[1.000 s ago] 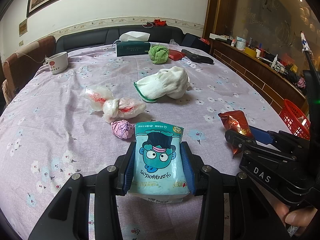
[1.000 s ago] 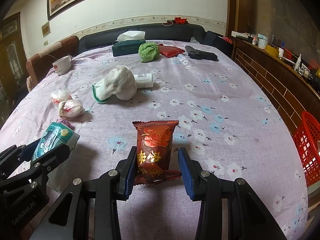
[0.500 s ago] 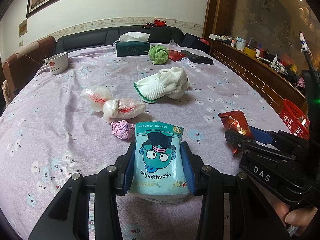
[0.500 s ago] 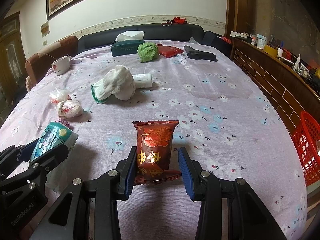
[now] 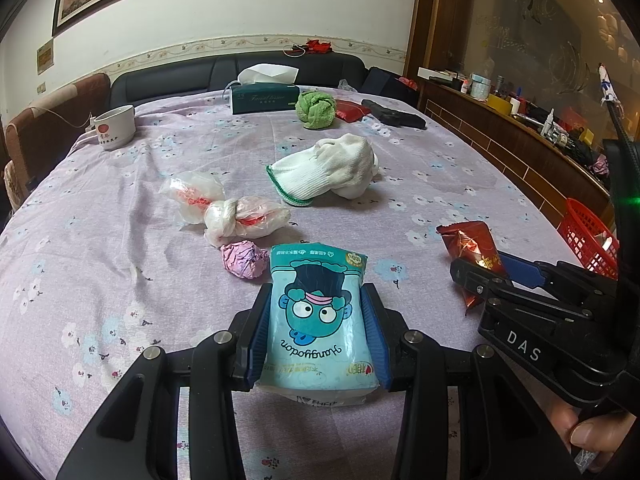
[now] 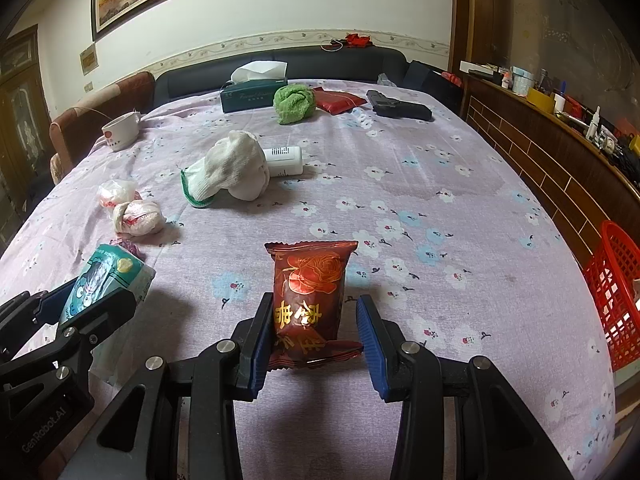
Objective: Collect trash
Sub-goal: 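Hold the teal pack and red snack wrapper above the table, then carry the teal pack and red wrapper to the red wastebasket and release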
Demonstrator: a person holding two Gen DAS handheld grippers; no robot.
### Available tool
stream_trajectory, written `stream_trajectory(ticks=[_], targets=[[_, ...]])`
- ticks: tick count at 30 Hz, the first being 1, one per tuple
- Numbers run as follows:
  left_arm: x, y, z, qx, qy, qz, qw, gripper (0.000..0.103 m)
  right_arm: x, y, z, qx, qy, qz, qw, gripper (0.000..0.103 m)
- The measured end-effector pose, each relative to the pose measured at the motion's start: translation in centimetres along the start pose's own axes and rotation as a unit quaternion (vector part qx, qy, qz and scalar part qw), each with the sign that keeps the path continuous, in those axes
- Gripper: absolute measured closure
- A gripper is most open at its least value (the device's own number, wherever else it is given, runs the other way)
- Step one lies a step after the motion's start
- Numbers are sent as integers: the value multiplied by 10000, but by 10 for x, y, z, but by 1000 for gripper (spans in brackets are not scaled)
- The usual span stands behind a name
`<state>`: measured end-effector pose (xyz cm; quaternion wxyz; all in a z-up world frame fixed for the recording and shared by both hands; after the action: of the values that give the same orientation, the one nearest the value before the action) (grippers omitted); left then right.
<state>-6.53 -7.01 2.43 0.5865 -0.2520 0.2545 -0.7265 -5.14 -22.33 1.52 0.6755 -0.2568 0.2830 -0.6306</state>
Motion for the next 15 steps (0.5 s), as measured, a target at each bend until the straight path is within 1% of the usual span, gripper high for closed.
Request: stream_trajectory(ticks=[2, 4, 6, 8, 9, 10, 12, 14, 15], targets=[[1, -1, 1, 6, 10, -7, 10000, 62, 0, 0, 0, 3, 14, -6, 10000, 60], [2, -3, 2, 65, 47, -105, 9999, 62, 1, 1, 0, 9, 26, -8, 10000, 60], [1, -5, 3, 36, 22, -210, 9998, 62, 1, 1, 0, 5, 24, -7, 10000, 60], [1, -3, 3, -226, -182, -704, 9971, 62, 2, -1, 0, 55, 64, -2, 10000, 60], [3, -4, 4, -286, -227, -835, 9958, 62, 3, -4, 0, 95, 81, 18, 9999, 60], [7, -6, 6, -283, -210, -875, 9955, 62, 4, -8, -1, 172, 52, 24, 9998, 60], [25, -13, 14, -159, 37, -813, 9966, 62, 10, -15, 0, 216, 89, 43, 9997, 60], [41, -16, 21, -160, 166, -930, 9954, 62, 27, -28, 3, 259, 359, 252, 9987, 60], [48, -16, 25, -187, 211, -1036, 9942, 62, 34, -33, 5, 313, 432, 240, 9983, 60]])
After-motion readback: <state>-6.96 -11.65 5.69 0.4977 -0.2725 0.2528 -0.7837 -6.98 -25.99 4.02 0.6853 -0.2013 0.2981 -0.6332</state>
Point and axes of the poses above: each gripper's, at about its wrist camera, not at the fingertips, and y roughly the way its jaws point, x to its right, z to its top, the point moved 1 cm from there along y, roughly the way its jaws point, and after that the axes turned 2 degrees about z, right-handed, at the moved point
